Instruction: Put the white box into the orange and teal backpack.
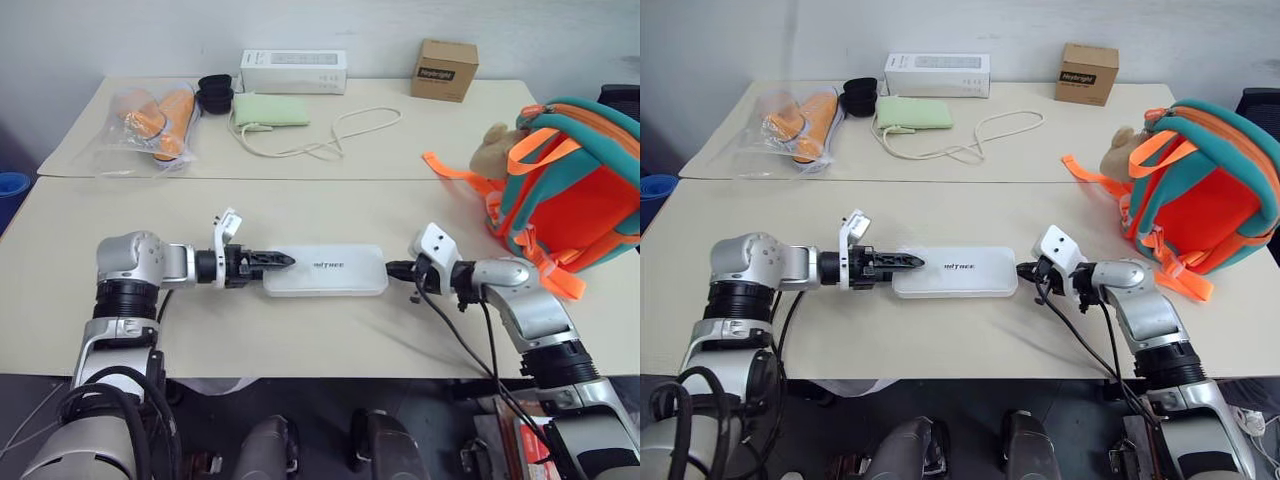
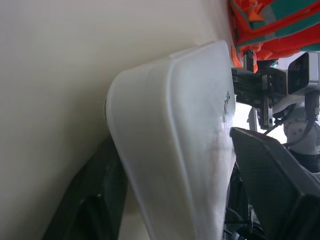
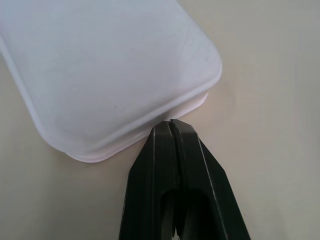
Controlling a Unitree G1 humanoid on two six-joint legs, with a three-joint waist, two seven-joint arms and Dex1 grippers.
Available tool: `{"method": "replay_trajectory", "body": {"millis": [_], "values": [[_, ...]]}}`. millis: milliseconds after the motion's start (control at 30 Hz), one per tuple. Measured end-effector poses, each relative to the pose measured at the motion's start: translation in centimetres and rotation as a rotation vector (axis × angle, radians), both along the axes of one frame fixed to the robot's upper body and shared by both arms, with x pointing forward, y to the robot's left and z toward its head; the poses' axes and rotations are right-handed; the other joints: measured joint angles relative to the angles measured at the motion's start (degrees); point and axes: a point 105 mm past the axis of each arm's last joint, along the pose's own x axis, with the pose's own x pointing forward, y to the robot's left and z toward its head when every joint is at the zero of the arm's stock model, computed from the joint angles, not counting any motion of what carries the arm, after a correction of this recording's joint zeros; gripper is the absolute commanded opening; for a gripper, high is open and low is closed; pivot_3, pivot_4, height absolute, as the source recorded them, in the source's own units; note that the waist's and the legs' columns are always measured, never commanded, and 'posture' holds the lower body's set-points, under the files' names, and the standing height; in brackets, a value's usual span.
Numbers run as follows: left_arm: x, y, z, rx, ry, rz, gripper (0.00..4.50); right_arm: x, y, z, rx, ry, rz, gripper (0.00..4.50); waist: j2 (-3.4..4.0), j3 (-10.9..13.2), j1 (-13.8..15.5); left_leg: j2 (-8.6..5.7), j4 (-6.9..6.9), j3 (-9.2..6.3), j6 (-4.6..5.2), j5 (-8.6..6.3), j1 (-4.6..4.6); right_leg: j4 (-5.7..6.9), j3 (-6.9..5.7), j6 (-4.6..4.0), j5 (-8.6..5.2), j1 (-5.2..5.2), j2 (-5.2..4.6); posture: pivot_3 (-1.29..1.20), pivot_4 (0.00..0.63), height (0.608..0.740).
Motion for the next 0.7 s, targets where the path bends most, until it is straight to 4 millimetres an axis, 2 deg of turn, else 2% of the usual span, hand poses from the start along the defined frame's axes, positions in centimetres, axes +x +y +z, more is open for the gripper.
{"method": "replay_trajectory", "body": {"millis": [67,167,500,567,633,700], "values": [[0.0,-0.1,0.6,-0.043,-0.001,-0.008,1.87,0.1,-0.2,0.0,-0.004,-0.002,-0.009,0.0,-0.05,-0.02,-0.05,0.05,0.0,0.0,-0.03,-0.01,-0.01,-0.03,-0.02,0.0,0.0,0.0,0.06,0.0,0.15,0.74],[0.1,-0.5,1.8,-0.078,-0.024,-0.025,1.43,0.1,-0.4,0.2,-0.003,-0.007,-0.019,0.0,-0.09,-0.05,-0.07,0.05,0.0,0.01,-0.03,-0.01,0.05,-0.01,0.0,0.0,0.0,0.03,0.05,0.0,0.15,0.74],[-0.4,0.0,2.5,-0.097,-0.032,-0.042,1.32,-0.5,-0.1,0.0,0.007,-0.01,-0.026,0.0,-0.12,-0.07,-0.32,0.1,-0.01,0.03,-0.12,-0.06,0.06,0.0,0.07,-0.03,-0.02,-0.02,0.09,0.0,0.15,0.74],[-0.9,0.2,2.6,-0.105,-0.04,-0.054,1.32,-0.8,-0.7,0.4,0.036,-0.006,-0.062,0.36,-0.12,-0.07,-0.4,0.11,-0.02,0.03,-0.13,-0.07,0.02,0.01,0.08,-0.05,-0.03,-0.06,0.07,0.0,0.15,0.74],[-1.5,0.5,3.0,-0.129,-0.032,-0.054,1.32,-1.3,-2.8,1.7,0.081,-0.004,-0.143,0.89,-0.12,-0.06,-0.3,0.09,-0.02,0.03,-0.11,-0.06,-0.13,0.0,0.08,-0.05,-0.03,-0.19,0.06,0.0,0.15,0.74],[-2.0,1.4,4.5,-0.194,-0.063,-0.038,1.32,-2.3,-6.3,3.8,0.128,-0.013,-0.258,1.59,-0.16,-0.04,0.14,0.09,-0.02,-0.02,-0.1,-0.05,-0.17,-0.04,0.04,-0.05,-0.03,-0.19,0.04,0.0,0.15,0.74]]}}
